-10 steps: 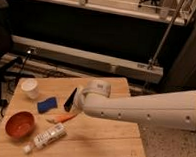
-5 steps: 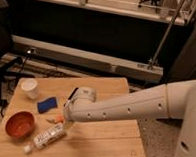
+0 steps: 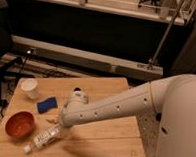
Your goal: Place the pepper in the ceramic cup
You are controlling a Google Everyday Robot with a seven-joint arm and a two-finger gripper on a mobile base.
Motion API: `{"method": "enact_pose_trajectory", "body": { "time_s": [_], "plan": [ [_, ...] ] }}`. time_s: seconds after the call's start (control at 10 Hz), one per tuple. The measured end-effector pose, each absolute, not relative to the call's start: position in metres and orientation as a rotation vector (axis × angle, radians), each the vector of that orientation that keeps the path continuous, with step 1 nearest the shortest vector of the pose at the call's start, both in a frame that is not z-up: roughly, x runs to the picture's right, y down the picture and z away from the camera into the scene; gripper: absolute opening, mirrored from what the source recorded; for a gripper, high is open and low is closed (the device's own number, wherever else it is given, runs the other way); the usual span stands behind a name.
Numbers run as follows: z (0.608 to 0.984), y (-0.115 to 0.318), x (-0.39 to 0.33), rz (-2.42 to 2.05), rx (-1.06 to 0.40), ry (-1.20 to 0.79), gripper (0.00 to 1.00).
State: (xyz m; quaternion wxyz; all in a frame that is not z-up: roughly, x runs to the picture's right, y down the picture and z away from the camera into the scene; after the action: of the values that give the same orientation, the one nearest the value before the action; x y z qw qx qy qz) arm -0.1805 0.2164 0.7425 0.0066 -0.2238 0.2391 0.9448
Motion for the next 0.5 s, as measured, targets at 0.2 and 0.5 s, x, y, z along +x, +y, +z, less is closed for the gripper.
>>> {"method": "enact_pose_trajectory", "body": {
  "time_s": [0.2,0.5],
  "plan": [
    [0.7424,0.2167,-0.1811,2.954,-0.701,0.748,0.8],
    [0.7425,0.2149,-0.1808,2.955,-0.698,0.738,0.8]
  ]
}}
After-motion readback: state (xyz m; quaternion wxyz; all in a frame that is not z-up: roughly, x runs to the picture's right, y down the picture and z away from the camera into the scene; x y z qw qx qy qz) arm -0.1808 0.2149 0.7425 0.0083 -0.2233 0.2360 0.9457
